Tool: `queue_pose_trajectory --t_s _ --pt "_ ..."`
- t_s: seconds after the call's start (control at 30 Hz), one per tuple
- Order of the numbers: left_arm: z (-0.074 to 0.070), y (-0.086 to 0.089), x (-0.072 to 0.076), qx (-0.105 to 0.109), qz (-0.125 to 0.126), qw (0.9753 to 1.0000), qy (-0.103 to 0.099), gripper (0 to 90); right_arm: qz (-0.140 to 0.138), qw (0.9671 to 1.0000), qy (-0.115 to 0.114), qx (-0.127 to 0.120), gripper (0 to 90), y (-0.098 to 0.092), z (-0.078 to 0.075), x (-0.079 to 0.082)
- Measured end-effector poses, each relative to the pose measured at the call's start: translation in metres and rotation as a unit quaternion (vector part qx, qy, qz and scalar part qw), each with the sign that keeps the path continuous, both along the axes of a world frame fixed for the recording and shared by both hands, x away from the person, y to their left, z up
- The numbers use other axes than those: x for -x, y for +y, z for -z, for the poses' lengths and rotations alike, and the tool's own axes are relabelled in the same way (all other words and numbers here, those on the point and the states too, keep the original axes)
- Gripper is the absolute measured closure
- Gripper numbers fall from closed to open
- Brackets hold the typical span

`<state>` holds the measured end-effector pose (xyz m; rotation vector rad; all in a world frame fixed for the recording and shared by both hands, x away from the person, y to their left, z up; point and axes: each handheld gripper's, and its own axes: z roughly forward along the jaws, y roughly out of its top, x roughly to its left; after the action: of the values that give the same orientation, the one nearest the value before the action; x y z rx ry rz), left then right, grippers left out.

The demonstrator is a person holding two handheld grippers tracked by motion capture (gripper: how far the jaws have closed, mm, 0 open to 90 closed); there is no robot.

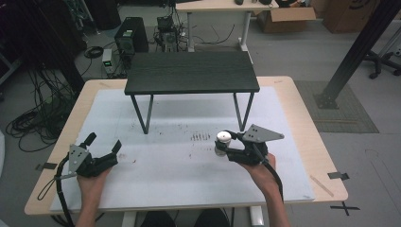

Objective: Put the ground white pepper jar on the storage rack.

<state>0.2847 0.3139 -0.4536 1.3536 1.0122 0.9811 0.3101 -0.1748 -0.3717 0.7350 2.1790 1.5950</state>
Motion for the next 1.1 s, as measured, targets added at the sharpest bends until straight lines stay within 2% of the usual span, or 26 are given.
queue_pose_trajectory --t_s 0.03,0.1,0.2,0.23,0.27,0.37,0.47,0.53,0.6,0.67,0.73,0.8,0.9,1.1 --pt "0.000 0.000 0.000 0.000 0.000 1.0000 0.000 3.8 0.000 1.0000 0.000 0.000 48.8 0.000 0.000 0.000" --pt "0.000 0.000 0.000 0.000 0.000 1.0000 0.000 3.8 -0.003 1.0000 0.002 0.001 48.9 0.003 -0.012 -0.003" --pt "0.000 0.000 0.000 0.000 0.000 1.0000 0.000 3.8 -0.004 1.0000 0.003 0.000 48.8 0.005 -0.019 -0.005" --pt "0.000 0.000 0.000 0.000 0.000 1.0000 0.000 3.8 -0.004 1.0000 0.008 -0.001 48.8 0.006 -0.027 -0.008" --pt "0.000 0.000 0.000 0.000 0.000 1.0000 0.000 3.8 -0.004 1.0000 0.008 -0.001 48.8 0.006 -0.027 -0.008" --pt "0.000 0.000 0.000 0.000 0.000 1.0000 0.000 3.8 -0.004 0.9999 0.011 0.001 48.8 0.008 -0.041 -0.012" --pt "0.000 0.000 0.000 0.000 0.000 1.0000 0.000 3.8 -0.005 0.9999 0.011 0.003 48.9 0.009 -0.047 -0.014" --pt "0.000 0.000 0.000 0.000 0.000 1.0000 0.000 3.8 -0.005 0.9999 0.011 0.004 48.9 0.010 -0.058 -0.017" --pt "0.000 0.000 0.000 0.000 0.000 1.0000 0.000 3.8 -0.006 0.9999 0.012 0.004 48.8 0.011 -0.061 -0.018" --pt "0.000 0.000 0.000 0.000 0.000 1.0000 0.000 3.8 -0.006 0.9998 0.017 0.006 48.9 0.013 -0.072 -0.022" --pt "0.000 0.000 0.000 0.000 0.000 1.0000 0.001 3.8 -0.006 0.9998 0.019 0.007 48.9 0.013 -0.075 -0.023" --pt "0.000 0.000 0.000 0.000 0.000 1.0000 0.000 3.8 -0.006 0.9997 0.020 0.010 48.9 0.016 -0.086 -0.028" --pt "0.000 0.000 0.000 0.000 0.000 1.0000 0.001 3.8 -0.007 0.9997 0.022 0.009 48.9 0.017 -0.091 -0.031" --pt "0.000 0.000 0.000 0.000 0.000 1.0000 0.001 3.9 -0.005 0.9997 0.022 0.008 48.9 0.022 -0.112 -0.041"
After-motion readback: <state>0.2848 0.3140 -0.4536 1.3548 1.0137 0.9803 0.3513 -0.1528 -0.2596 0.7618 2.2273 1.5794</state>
